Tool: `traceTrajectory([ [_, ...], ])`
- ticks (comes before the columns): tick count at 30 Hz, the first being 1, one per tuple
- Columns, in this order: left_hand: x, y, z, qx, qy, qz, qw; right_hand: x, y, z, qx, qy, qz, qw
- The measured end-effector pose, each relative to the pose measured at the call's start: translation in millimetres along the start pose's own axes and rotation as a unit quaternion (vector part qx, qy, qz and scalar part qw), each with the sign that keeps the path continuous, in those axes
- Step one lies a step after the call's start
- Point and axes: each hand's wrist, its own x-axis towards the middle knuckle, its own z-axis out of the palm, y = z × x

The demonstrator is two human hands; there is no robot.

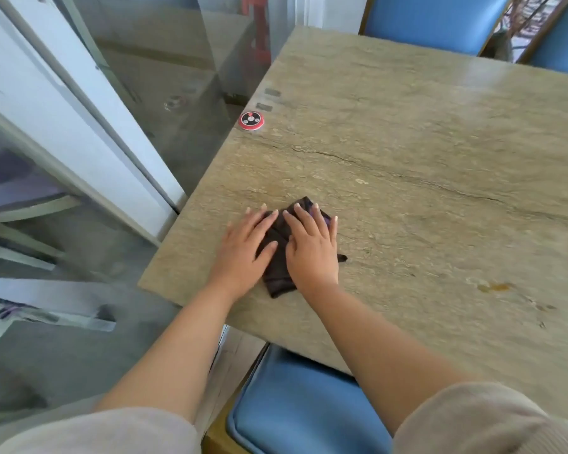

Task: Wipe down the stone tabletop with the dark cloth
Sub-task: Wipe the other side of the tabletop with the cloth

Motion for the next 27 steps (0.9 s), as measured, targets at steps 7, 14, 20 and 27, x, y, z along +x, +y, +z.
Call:
traceTrajectory([
  [7,-35,-54,-22,0.083,-0.005,-0.252,0.964,18,4,18,-0.211,-0.112,-0.207,0.949],
  [14,-29,-69,-24,0.026,-0.076,-0.259,0.963,111,-28,38,-0.168,-0.066,0.043,0.983],
  [20,-32,-68,-32,-0.171,0.030,-0.260,0.950,70,-75,62,-0.190,-0.123,-0.186,0.956],
  [27,-31,-68,-35,-0.205,0.037,-0.263,0.942,30,2,22,-0.198,-0.176,-0.439,0.859],
])
